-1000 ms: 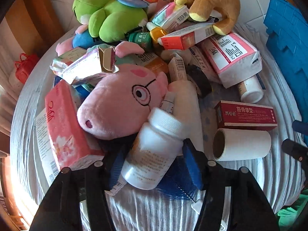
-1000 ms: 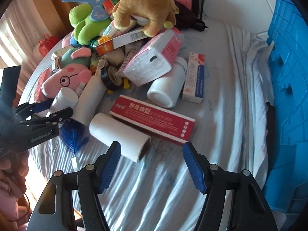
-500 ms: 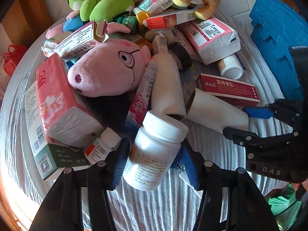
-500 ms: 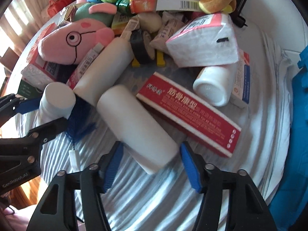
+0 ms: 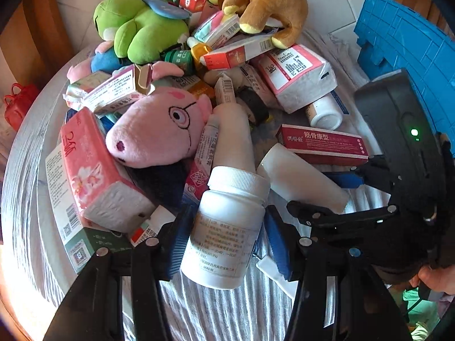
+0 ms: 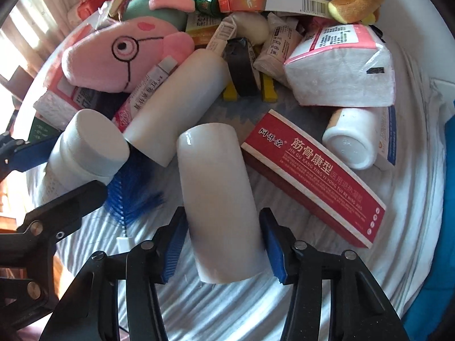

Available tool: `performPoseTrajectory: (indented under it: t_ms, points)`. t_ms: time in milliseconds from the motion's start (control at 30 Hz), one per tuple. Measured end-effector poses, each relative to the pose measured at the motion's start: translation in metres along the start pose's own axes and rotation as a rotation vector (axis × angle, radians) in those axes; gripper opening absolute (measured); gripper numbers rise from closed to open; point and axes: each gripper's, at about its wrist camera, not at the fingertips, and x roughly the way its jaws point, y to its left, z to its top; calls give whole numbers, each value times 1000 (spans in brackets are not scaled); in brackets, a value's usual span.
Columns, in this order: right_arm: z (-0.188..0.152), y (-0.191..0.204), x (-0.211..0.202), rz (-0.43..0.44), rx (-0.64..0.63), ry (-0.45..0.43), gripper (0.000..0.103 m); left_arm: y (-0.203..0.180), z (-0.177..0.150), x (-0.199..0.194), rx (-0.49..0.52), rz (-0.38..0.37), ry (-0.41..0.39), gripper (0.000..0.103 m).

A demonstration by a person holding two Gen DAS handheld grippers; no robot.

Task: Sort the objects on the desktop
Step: 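Carry the pill bottle and paper roll with both tools over the blue crate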

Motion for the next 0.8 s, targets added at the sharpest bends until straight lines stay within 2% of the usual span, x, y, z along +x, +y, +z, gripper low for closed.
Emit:
performPoseTrajectory:
  t_ms: [100, 267, 367, 433, 600, 800]
  points:
    - [-5, -1, -30, 12, 28, -58, 46, 3, 4, -17, 9, -19, -43, 51]
    - [-8, -7, -77, -42, 74, -159, 46, 7, 26, -42, 47, -53, -125, 51]
    - [-7, 10, -103, -75, 119, -230, 46, 5, 35, -59, 78, -70, -181, 51]
    - [-8, 9, -126, -105, 151, -286, 46, 0, 43, -72, 97, -88, -220, 51]
    - [-14, -6, -184, -199, 213, -421, 46, -24, 62, -107, 166, -159, -315, 51]
    - [-29, -36, -263, -308, 278, -554, 46, -77, 91, -151, 250, -228, -412, 51]
